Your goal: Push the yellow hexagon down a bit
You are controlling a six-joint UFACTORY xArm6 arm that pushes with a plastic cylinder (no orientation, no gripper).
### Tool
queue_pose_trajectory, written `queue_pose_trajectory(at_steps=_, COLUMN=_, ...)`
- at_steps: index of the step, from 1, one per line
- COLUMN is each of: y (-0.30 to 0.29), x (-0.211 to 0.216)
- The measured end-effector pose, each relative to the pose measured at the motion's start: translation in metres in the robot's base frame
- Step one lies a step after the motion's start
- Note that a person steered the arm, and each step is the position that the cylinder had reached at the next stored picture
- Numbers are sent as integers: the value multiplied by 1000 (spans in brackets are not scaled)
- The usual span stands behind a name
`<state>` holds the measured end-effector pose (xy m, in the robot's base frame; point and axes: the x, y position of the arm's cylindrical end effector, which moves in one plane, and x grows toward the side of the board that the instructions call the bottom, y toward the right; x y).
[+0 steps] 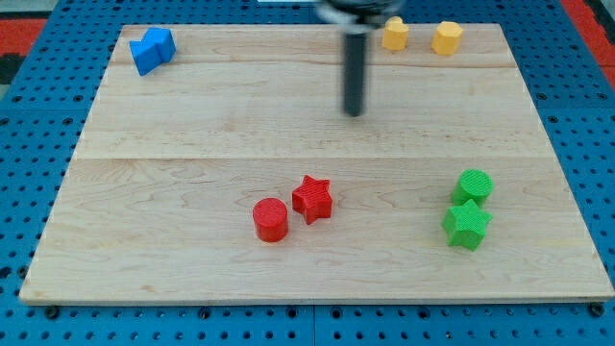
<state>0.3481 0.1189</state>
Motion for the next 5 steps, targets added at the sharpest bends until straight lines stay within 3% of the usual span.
queue_pose_trajectory(at_steps=1, y=94, x=-23)
queue_pose_trajectory(at_steps=3, y=130, x=-27)
queue_pose_trajectory(at_steps=4, y=213, x=-80)
queue_pose_trajectory(at_steps=5, y=226, x=-100)
